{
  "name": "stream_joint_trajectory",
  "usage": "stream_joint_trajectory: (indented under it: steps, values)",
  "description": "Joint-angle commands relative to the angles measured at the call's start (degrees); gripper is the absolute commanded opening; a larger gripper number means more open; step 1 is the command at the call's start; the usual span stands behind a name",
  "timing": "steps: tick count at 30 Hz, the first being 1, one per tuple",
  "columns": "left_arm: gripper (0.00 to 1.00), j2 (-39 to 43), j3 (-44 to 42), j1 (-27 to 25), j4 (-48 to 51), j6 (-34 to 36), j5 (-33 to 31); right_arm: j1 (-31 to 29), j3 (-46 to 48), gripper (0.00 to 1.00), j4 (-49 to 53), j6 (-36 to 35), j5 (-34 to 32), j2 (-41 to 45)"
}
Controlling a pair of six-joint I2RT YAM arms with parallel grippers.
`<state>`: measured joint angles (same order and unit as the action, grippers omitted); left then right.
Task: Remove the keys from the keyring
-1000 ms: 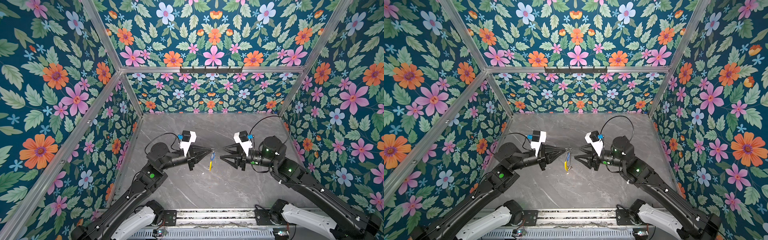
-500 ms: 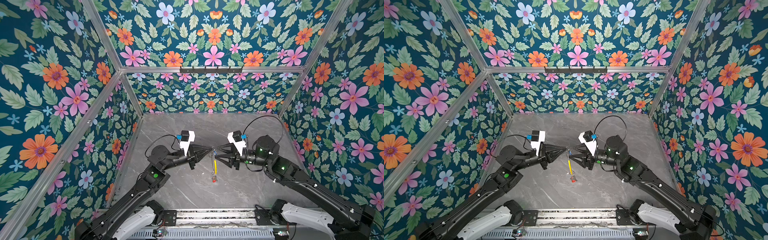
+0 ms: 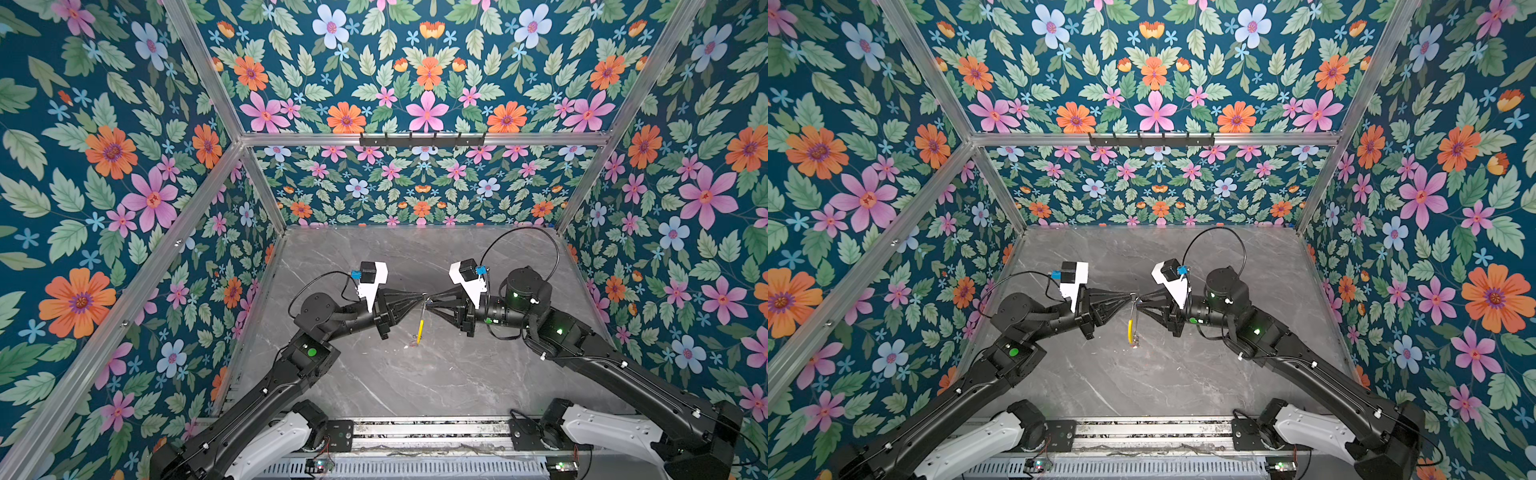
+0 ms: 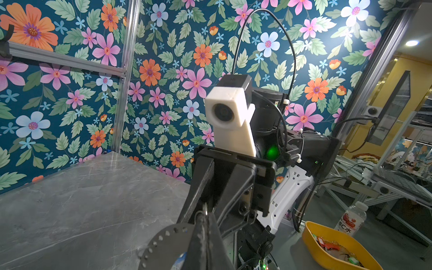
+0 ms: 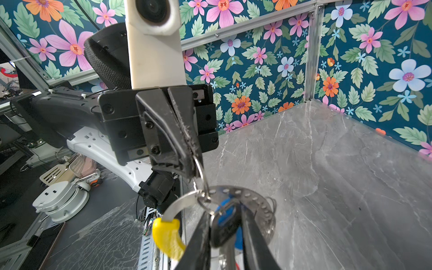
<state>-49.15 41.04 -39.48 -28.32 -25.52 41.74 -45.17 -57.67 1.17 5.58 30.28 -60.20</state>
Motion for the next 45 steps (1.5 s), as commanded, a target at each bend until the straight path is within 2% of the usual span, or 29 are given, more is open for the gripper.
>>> stream_joint_trajectory:
  steps: [1,11,27,45]
  values:
    - [0.00,0.28,-0.05,-0.03,-3.15,-0.59,-0.88,-0.10,-0.32,0.15,-0.62,-0.62,0.37,0.18]
    - [0.00,1.17,-1.59,-0.07,-5.02,-0.67,-4.48,-1.05,-0.77,0.00,0.60,-1.50,-0.27,0.18]
    - [0.00,1.74,-4.44,-0.07,-10.82,-1.85,-6.12,-3.24,-3.26,0.00,2.24,-2.34,3.50,-3.37]
    - [0.00,1.67,-6.08,-0.10,-11.47,-1.60,-6.10,-5.54,-6.84,0.00,2.80,-3.65,5.28,-6.81]
